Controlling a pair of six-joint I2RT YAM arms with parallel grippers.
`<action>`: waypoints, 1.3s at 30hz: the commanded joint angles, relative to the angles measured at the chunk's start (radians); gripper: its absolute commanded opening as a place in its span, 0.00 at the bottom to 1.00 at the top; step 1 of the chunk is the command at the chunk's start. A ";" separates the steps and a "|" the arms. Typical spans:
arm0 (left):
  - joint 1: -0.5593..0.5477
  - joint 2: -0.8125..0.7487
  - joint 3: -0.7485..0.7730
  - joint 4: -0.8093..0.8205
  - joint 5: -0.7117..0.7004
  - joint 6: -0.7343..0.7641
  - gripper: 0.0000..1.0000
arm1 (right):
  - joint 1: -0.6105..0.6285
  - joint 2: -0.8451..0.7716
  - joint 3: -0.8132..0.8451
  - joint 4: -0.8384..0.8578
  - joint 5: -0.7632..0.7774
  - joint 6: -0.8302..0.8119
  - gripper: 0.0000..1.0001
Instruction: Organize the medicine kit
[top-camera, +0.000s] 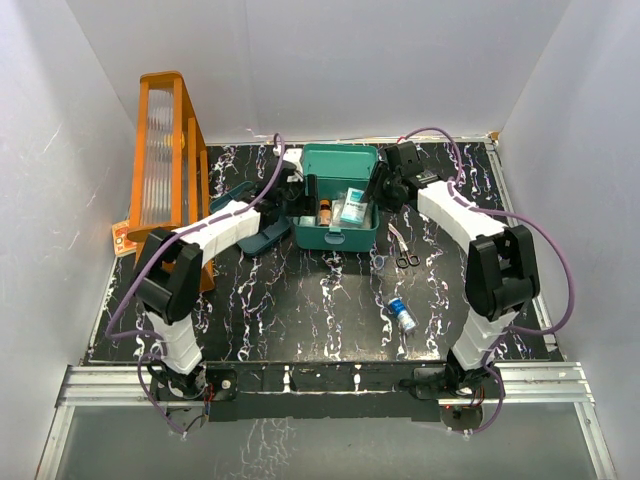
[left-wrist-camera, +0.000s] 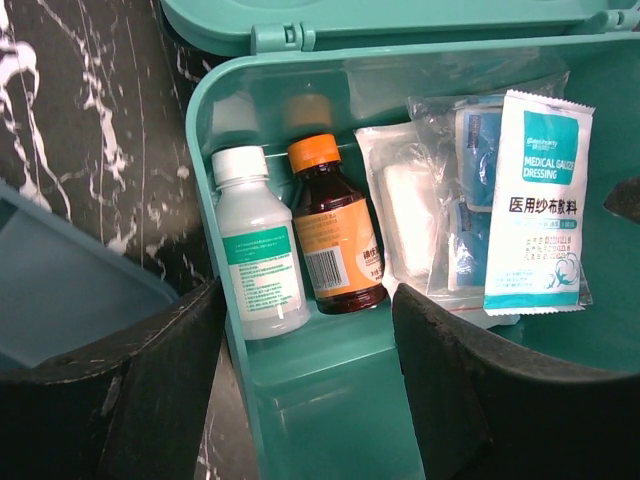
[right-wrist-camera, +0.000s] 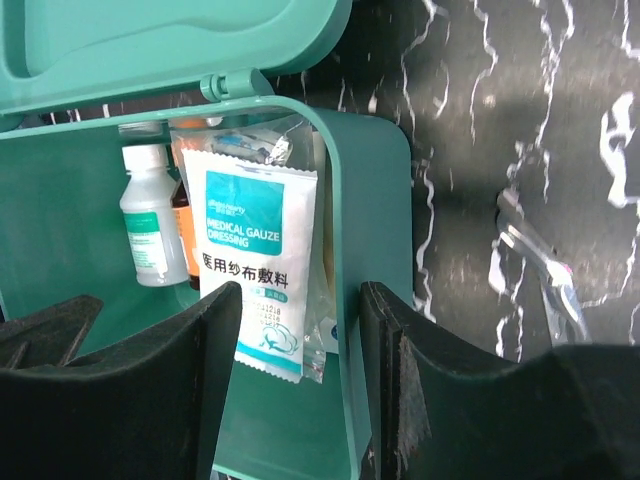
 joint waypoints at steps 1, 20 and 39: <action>-0.012 0.052 0.110 0.045 0.081 0.003 0.65 | -0.007 0.061 0.122 0.128 -0.047 -0.014 0.48; 0.071 -0.132 0.209 -0.339 -0.178 0.014 0.82 | -0.078 -0.095 0.144 -0.009 0.096 0.001 0.62; 0.161 0.064 0.066 -0.434 -0.321 -0.138 0.60 | -0.084 -0.231 -0.004 -0.005 0.143 0.063 0.58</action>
